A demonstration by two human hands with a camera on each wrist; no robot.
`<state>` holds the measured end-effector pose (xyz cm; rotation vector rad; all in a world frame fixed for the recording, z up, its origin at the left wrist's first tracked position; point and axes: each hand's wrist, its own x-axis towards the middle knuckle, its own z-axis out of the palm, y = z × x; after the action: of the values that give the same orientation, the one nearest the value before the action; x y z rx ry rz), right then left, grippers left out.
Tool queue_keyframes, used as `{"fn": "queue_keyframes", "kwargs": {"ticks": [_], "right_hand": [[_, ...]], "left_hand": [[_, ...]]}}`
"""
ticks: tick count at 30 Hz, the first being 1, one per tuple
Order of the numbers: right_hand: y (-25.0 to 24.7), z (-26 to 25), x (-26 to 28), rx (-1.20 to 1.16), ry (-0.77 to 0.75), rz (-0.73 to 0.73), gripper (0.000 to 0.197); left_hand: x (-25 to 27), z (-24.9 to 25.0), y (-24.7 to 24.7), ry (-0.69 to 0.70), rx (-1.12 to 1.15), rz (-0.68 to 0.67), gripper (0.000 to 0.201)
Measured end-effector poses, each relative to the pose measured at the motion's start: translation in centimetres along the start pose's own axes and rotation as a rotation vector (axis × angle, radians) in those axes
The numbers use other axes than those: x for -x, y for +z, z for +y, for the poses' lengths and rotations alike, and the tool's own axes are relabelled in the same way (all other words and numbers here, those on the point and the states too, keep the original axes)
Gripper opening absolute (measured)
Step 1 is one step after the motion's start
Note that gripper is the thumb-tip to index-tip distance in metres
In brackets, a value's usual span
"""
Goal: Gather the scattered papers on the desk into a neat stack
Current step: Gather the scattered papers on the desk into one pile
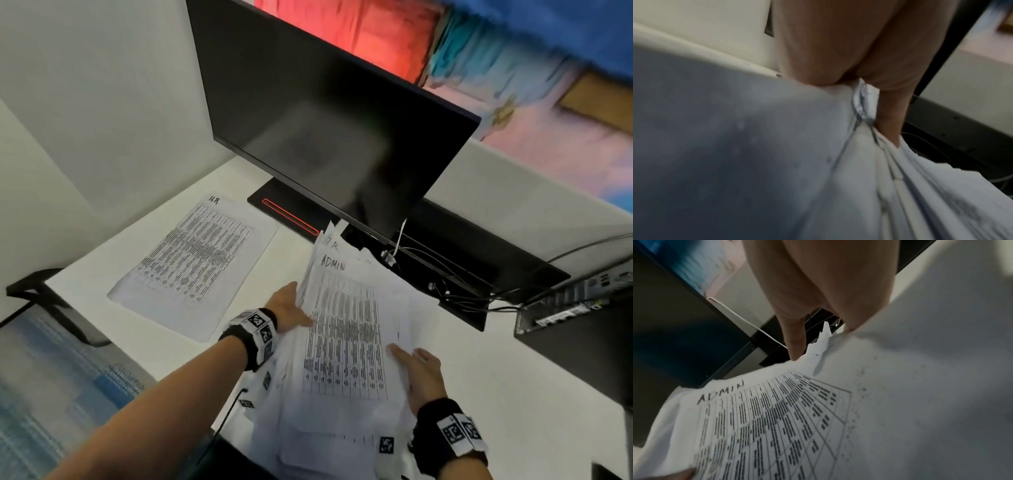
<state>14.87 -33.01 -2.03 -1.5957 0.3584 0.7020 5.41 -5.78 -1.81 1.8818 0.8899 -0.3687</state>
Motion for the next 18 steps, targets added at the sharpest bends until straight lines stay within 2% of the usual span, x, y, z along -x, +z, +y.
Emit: {"fn": "queue_keyframes", "kwargs": {"ticks": [1, 3, 4, 5, 6, 8, 10, 13, 15, 18], "right_hand": [[-0.3, 0.3, -0.2, 0.019, 0.003, 0.012, 0.09], [-0.7, 1.2, -1.0, 0.042, 0.066, 0.003, 0.112], [-1.0, 1.7, -1.4, 0.049, 0.077, -0.03, 0.124], [-1.0, 1.7, -1.1, 0.07, 0.07, -0.053, 0.129], [-0.9, 1.7, -0.8, 0.079, 0.074, -0.045, 0.122], [-0.4, 1.2, 0.2, 0.075, 0.088, -0.01, 0.089], [0.0, 0.7, 0.9, 0.085, 0.053, -0.027, 0.08], [0.6, 0.9, 0.9, 0.099, 0.079, -0.02, 0.087], [0.8, 1.2, 0.7, 0.1, 0.086, -0.015, 0.094], [1.7, 1.3, 0.9, 0.106, 0.094, -0.032, 0.095]], "left_hand": [[0.0, -0.2, 0.0, 0.027, 0.038, -0.03, 0.084], [0.0, -1.0, -0.5, 0.066, 0.067, -0.027, 0.084], [0.1, -1.3, -1.2, 0.073, 0.05, 0.026, 0.082], [0.0, -1.8, -2.4, 0.068, 0.02, 0.119, 0.072], [-0.2, -2.5, -3.8, 0.052, -0.002, 0.238, 0.06], [-0.1, -4.0, -7.7, -0.022, -0.09, 0.439, 0.049], [0.2, -5.8, -11.8, -0.161, -0.255, 0.56, 0.056], [0.6, -9.1, -16.7, -0.396, -0.404, 0.647, 0.081], [0.3, -11.5, -18.9, -0.453, -0.38, 0.666, 0.097], [0.0, -13.6, -20.5, -0.424, -0.304, 0.649, 0.108]]}}
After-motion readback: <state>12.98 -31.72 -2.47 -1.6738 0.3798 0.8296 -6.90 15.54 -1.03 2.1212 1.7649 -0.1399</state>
